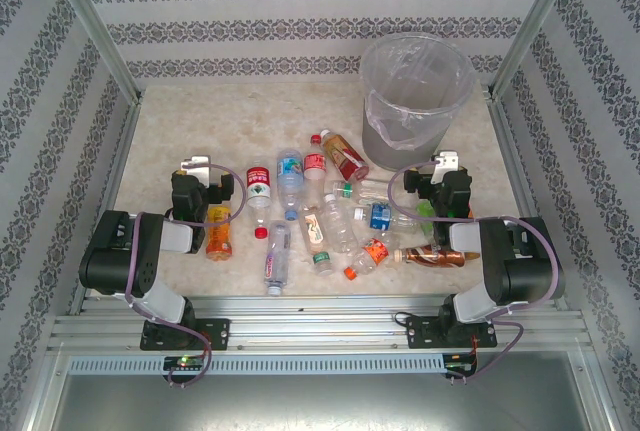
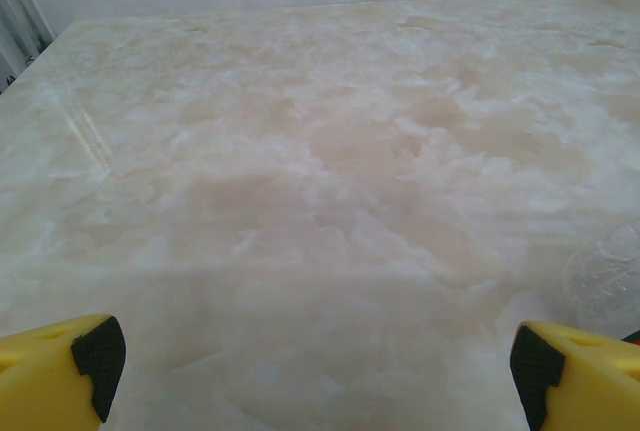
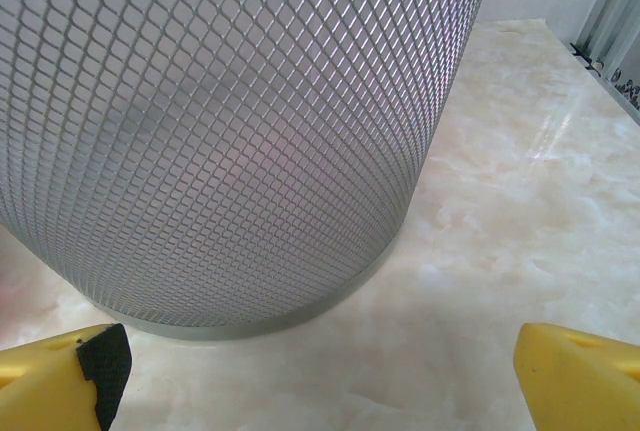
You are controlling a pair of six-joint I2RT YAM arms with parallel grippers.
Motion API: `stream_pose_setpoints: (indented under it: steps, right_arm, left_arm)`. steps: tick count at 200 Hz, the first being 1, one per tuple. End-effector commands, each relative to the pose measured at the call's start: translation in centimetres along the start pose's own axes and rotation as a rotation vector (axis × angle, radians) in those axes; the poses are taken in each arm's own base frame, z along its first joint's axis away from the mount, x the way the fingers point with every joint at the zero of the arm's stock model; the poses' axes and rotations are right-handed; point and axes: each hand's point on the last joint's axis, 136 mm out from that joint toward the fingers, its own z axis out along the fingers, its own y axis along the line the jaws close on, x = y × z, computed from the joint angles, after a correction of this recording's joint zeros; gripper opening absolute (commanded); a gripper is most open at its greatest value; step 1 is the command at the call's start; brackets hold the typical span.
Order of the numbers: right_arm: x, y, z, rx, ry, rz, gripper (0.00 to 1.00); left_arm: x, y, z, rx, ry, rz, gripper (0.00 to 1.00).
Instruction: Put the plastic bottles in the bin
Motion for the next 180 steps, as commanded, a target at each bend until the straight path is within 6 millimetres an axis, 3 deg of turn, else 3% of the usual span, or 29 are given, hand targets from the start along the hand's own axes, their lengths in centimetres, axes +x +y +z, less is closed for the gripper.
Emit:
stream_pose_setpoints:
  steps: [1, 146, 180]
  right_arm:
    - [-0.6, 0.1, 0.0, -0.003, -0.023, -0.006, 0.98]
    - [-0.7, -0.5, -0.3, 0.026, -0.042, 0.018, 0.98]
    - [-2.0, -0.9, -1.3, 0.054, -0.059, 0.017, 0.98]
  left_arm:
    - [0.2, 0.3, 0.1, -0.005, 0.010, -0.018, 1.00]
    - [-0.1, 0.3, -0.5, -0.005, -0.025, -0.022, 1.00]
    - [-1.2, 0.5, -1.3, -0.016, -0.028, -0.018, 1.00]
